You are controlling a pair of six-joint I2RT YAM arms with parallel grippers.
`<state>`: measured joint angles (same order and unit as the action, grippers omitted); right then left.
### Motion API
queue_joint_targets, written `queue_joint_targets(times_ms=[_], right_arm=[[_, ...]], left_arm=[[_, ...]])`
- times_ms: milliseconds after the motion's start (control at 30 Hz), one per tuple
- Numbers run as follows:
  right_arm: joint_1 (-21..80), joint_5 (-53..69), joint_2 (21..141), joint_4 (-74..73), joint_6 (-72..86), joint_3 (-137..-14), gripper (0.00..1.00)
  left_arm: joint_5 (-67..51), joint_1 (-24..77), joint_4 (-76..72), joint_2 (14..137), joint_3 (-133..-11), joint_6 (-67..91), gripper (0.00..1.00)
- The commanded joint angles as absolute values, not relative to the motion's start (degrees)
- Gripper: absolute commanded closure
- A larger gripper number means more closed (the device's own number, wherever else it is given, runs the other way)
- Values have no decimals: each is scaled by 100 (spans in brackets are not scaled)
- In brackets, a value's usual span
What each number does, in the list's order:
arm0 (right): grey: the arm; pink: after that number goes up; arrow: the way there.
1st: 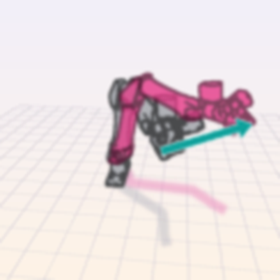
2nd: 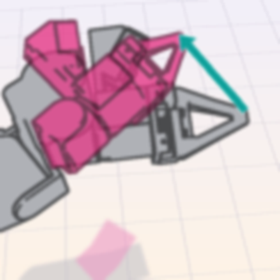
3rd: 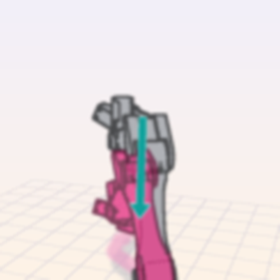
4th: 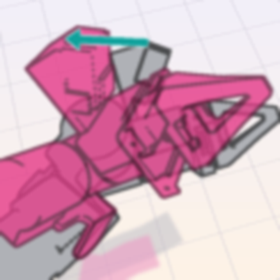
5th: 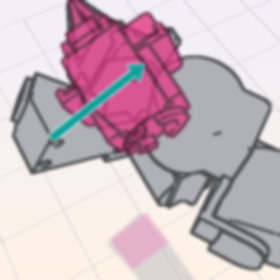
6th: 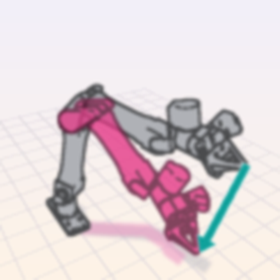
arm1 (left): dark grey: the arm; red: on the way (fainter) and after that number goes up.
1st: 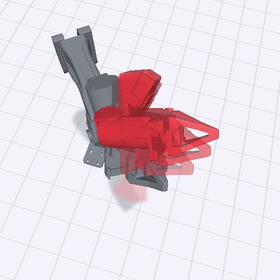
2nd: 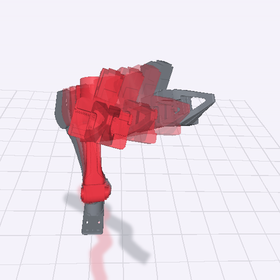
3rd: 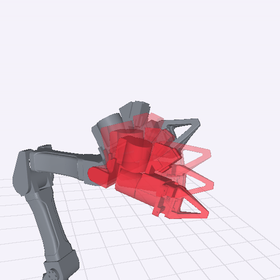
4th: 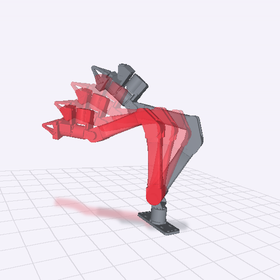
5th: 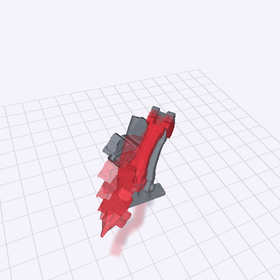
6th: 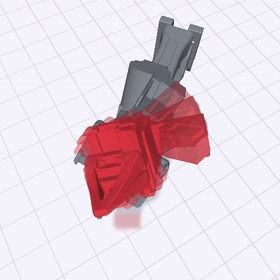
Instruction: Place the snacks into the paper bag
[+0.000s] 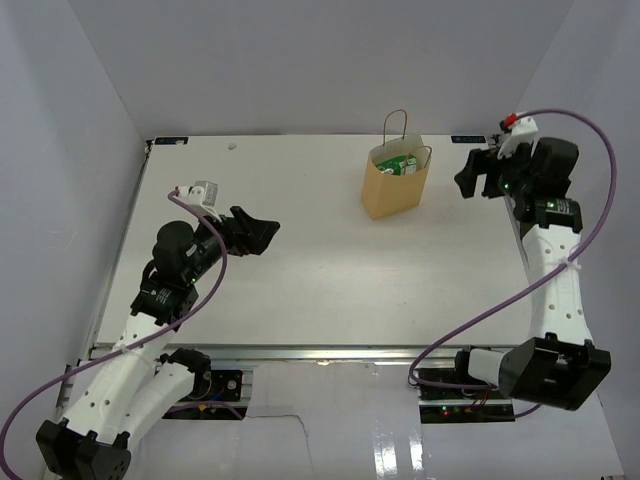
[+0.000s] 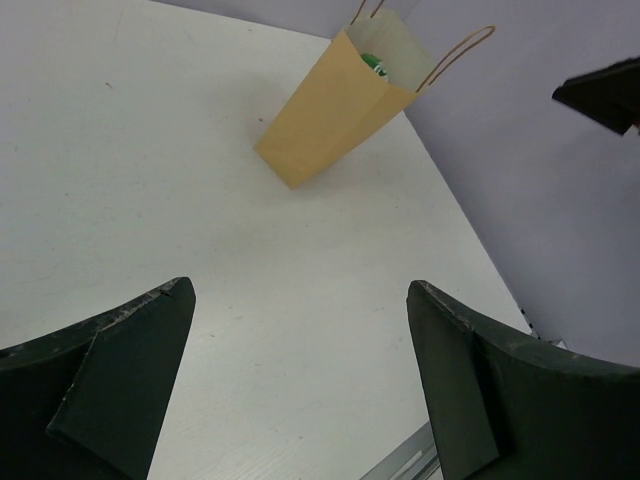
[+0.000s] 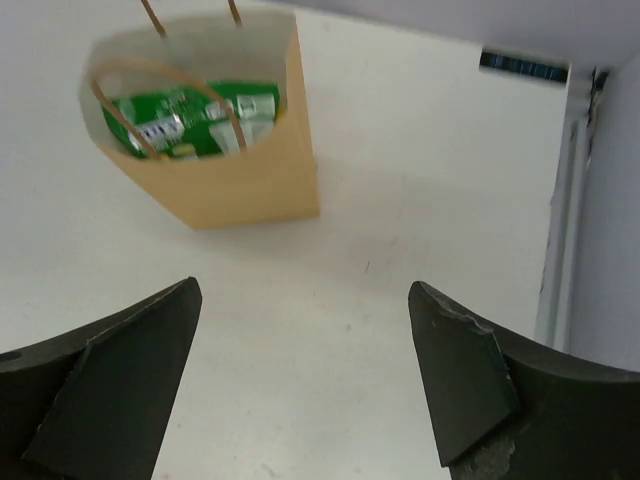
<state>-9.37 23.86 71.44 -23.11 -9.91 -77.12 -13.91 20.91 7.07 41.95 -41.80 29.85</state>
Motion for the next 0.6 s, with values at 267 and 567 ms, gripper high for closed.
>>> queue_joint_targets(times_ms=[267, 567], right_arm=[[-967, 220, 5599, -3199, -290, -6012, 10], [-984, 378, 5230, -3358, -378, -6187, 10]], left_arm=[[-958, 2092, 1046, 4456, -4667, 2487, 2], [-1002, 2092, 1221, 4158, -4570, 2549, 2]])
